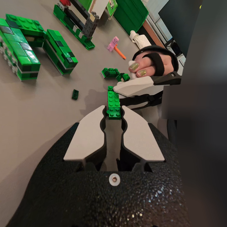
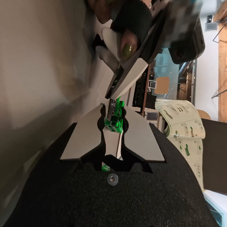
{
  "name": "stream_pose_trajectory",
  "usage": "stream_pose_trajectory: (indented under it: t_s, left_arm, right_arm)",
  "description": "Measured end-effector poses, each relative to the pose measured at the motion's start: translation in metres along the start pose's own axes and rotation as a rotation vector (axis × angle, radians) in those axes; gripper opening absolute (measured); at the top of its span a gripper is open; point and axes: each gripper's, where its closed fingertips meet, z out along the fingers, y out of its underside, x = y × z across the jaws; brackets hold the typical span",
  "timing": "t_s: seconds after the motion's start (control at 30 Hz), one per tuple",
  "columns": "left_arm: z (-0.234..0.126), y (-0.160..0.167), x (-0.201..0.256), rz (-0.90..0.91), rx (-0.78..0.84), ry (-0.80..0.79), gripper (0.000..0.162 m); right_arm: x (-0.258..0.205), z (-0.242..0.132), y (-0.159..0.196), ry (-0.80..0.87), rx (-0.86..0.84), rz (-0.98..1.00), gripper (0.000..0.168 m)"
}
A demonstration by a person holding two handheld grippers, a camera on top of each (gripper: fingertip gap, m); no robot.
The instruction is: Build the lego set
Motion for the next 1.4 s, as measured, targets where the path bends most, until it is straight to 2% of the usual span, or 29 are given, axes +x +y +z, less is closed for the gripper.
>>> stream_pose_trajectory:
  t_s: [0.07, 0.2, 0.3, 0.5, 0.8, 0.9, 0.97, 1.07, 1.17, 1.3, 1.4]
  left_arm:
    - [0.001, 0.001, 0.001, -0.005, -0.007, 0.011, 0.021]
    - [0.000, 0.001, 0.004, -0.018, -0.007, 0.038, 0.023]
    - [0.000, 0.001, 0.006, -0.048, -0.006, 0.064, 0.045]
    - [0.000, -0.003, 0.002, -0.016, 0.023, 0.014, 0.054]
    - [0.004, -0.006, 0.002, 0.113, 0.030, -0.046, 0.040]
    - [0.005, -0.008, 0.007, 0.146, 0.042, -0.035, 0.029]
    - [0.005, -0.007, 0.003, 0.149, 0.033, -0.059, 0.021]
    - [0.005, -0.004, 0.002, 0.116, 0.013, -0.053, 0.021]
    - [0.003, -0.005, 0.002, 0.053, 0.030, -0.023, 0.021]
    - [-0.001, -0.007, 0.006, -0.025, 0.052, 0.057, 0.021]
    - [-0.002, -0.006, 0.009, -0.062, 0.049, 0.100, 0.021]
  right_arm:
    - [-0.001, 0.000, -0.002, -0.001, 0.002, -0.011, 0.015]
    - [0.001, 0.000, -0.001, 0.016, -0.006, -0.018, 0.013]
    - [0.002, 0.000, 0.001, 0.014, -0.004, 0.012, 0.012]
    - [0.009, -0.002, 0.006, 0.029, 0.005, 0.077, 0.012]
    - [0.007, -0.001, 0.008, 0.011, 0.000, 0.106, 0.012]
    - [0.006, -0.002, 0.006, -0.001, 0.006, 0.122, 0.012]
    - [0.005, -0.002, 0.005, -0.014, 0.014, 0.139, 0.012]
    - [0.000, 0.000, 0.004, -0.050, 0.012, 0.172, 0.012]
    - [0.002, 0.000, 0.003, -0.054, 0.054, 0.273, 0.012]
    - [0.012, -0.004, 0.006, -0.088, 0.154, 0.476, 0.032]
    - [0.014, -0.009, 0.006, -0.118, 0.248, 0.559, 0.036]
